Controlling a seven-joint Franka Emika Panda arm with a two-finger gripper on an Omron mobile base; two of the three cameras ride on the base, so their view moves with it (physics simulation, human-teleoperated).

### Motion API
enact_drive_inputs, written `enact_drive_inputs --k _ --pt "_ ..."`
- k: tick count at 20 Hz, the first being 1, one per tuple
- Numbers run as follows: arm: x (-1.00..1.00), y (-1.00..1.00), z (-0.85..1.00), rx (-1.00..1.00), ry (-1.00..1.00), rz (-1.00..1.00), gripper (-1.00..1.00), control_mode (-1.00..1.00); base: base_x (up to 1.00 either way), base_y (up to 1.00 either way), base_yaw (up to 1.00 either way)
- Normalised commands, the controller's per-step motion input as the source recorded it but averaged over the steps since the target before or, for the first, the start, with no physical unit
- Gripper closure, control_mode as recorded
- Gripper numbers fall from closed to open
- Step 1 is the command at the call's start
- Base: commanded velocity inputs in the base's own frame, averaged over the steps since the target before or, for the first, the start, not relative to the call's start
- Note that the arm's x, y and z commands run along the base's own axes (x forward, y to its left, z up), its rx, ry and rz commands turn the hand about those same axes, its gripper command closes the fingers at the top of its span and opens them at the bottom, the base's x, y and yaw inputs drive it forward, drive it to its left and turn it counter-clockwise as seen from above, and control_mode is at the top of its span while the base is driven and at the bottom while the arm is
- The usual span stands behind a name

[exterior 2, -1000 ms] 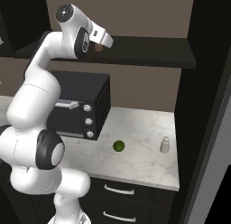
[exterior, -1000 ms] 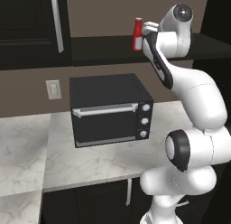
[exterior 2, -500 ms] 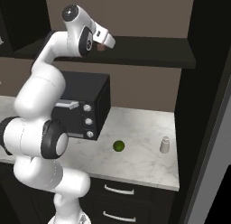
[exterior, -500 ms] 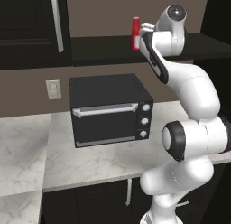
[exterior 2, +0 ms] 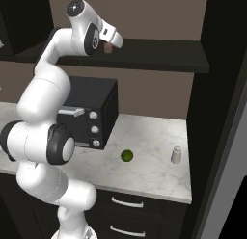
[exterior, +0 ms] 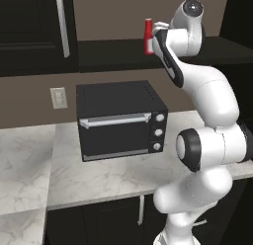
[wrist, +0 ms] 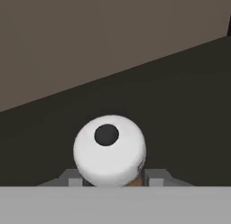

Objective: There are various items on the counter. Only move the condiments/shakers into the cabinet.

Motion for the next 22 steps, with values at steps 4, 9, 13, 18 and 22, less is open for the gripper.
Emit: enact_drive_inputs --k 4,9,13,18,22 --pt "0.01 0.00 0.00 0.00 0.00 0.00 -1.00 -1.00 0.00 0.00 0.00" --pt "0.02 0.00 0.04 0.00 -0.01 0.00 -1.00 -1.00 0.00 0.00 0.00" --pt "0.00 0.00 0.29 -0.02 -0.25 0.00 -1.00 -1.00 0.00 0.00 0.00" --pt "0.06 0.00 0.26 -0.07 -0.36 0.00 -1.00 -1.00 0.00 0.00 0.00" --pt "-0.16 0.00 0.27 -0.02 -0.27 0.00 -1.00 -1.00 0.00 0.00 0.00"
